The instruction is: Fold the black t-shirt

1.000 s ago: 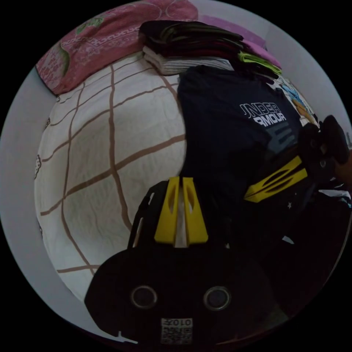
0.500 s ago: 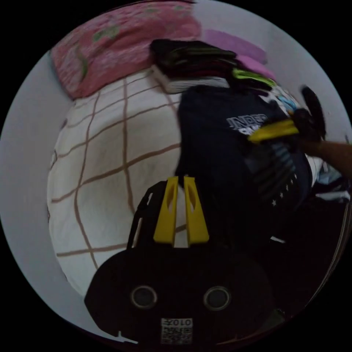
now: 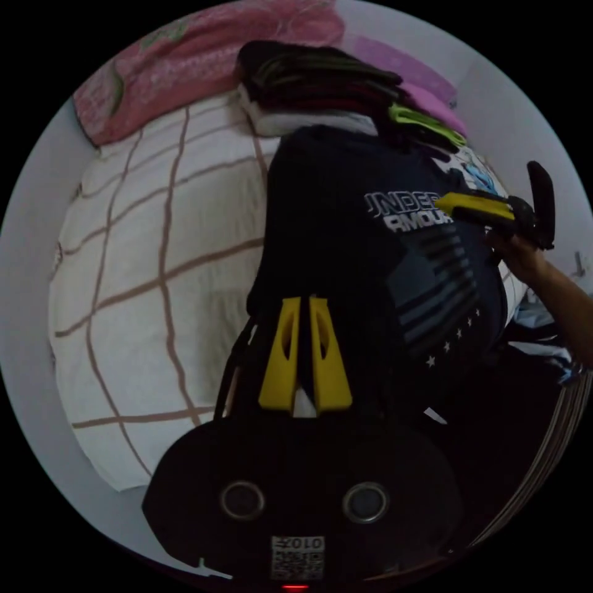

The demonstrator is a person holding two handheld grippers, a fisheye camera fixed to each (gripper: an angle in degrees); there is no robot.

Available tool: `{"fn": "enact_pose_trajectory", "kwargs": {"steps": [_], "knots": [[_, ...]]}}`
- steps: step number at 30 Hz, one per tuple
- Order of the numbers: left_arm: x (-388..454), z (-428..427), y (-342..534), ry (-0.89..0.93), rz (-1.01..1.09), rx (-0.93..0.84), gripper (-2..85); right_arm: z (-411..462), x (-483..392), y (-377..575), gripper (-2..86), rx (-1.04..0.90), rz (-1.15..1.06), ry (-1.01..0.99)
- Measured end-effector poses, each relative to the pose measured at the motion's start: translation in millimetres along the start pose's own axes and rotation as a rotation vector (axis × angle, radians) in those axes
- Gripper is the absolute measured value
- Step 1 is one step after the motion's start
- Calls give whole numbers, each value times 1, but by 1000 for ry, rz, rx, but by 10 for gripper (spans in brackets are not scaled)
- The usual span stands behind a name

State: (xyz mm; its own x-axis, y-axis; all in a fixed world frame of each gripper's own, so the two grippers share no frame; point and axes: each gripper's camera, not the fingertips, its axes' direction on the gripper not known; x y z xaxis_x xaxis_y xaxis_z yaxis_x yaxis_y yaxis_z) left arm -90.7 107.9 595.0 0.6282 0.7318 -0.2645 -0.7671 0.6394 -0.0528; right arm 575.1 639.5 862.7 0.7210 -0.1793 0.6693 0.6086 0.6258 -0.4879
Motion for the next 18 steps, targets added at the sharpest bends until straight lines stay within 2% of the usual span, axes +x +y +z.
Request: {"fn": "enact_pose_trajectory", "kwargs": {"steps": [2,8,11,18], "knots": [[23,-9,-15,-23,73,47,16,-43,46,48,13,59,179,74],[112,-5,-99,-21,284,156,29,-129,162,186,27,67,653,360],[164,9,-151,6,398,180,37,-153,206,236,34,62,815,399],[285,36,-254,46,625,245,53,-168,267,297,56,25,981,369]]}}
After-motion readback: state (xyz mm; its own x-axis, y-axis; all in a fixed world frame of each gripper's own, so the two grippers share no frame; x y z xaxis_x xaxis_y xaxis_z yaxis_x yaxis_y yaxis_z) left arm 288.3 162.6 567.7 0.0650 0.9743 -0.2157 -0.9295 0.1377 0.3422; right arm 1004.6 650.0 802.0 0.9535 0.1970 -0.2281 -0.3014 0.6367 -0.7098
